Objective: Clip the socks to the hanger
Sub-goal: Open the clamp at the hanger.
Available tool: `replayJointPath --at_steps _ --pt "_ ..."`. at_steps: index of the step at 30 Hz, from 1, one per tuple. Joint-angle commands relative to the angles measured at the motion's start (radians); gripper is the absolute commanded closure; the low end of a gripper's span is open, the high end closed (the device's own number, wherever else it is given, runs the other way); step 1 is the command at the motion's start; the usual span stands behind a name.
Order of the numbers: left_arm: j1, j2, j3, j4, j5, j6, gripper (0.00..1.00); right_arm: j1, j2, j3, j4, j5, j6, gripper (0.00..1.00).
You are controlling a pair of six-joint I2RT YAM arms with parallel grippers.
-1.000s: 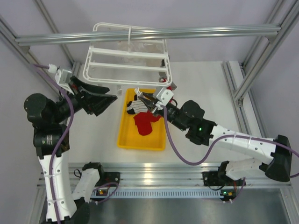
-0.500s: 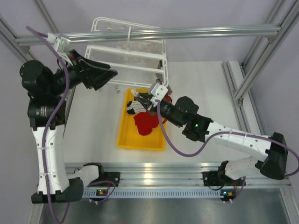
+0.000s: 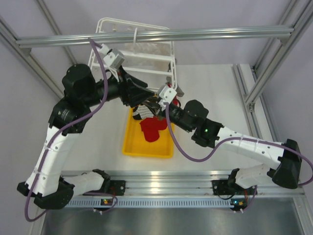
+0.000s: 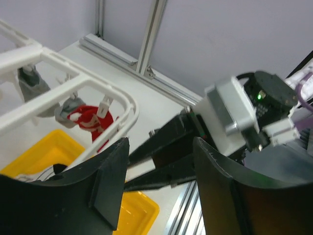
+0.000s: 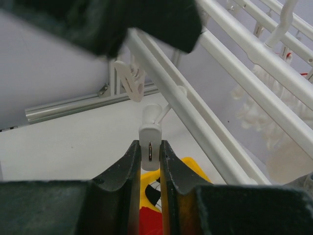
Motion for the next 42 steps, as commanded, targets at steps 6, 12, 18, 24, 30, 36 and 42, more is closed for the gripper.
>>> replayJointPath --at_steps 6,12,18,24,30,36,42 --pt "-0.013 -0.212 -0.178 -0.014 -0.089 0.028 0.45 -0.017 -0.055 -0.043 0.067 -0.119 -0.020 1.00" --pt "-0.010 -0.243 -0.262 -0.052 -0.157 -0.044 0.44 -0.017 -0.060 -0.015 0.042 -0.131 -0.030 1.00" --pt "-0.009 -0.214 -0.298 -0.012 -0.192 -0.152 0.40 -0.017 -0.050 0.025 -0.017 -0.136 -0.052 1.00" --pt "-0.010 -0.186 -0.302 0.029 -0.226 -0.196 0.38 -0.014 -0.044 0.063 -0.067 -0.137 -0.046 1.00" --pt "-0.010 -0.184 -0.325 0.077 -0.264 -0.180 0.38 -0.012 -0.057 0.059 -0.080 -0.147 -0.046 1.00" --pt "-0.015 -0.186 -0.348 0.103 -0.276 -0.190 0.39 -0.012 -0.067 0.049 -0.083 -0.165 -0.032 1.00" --pt "-0.015 -0.172 -0.348 0.115 -0.276 -0.210 0.39 -0.012 -0.081 0.033 -0.064 -0.180 -0.024 1.00"
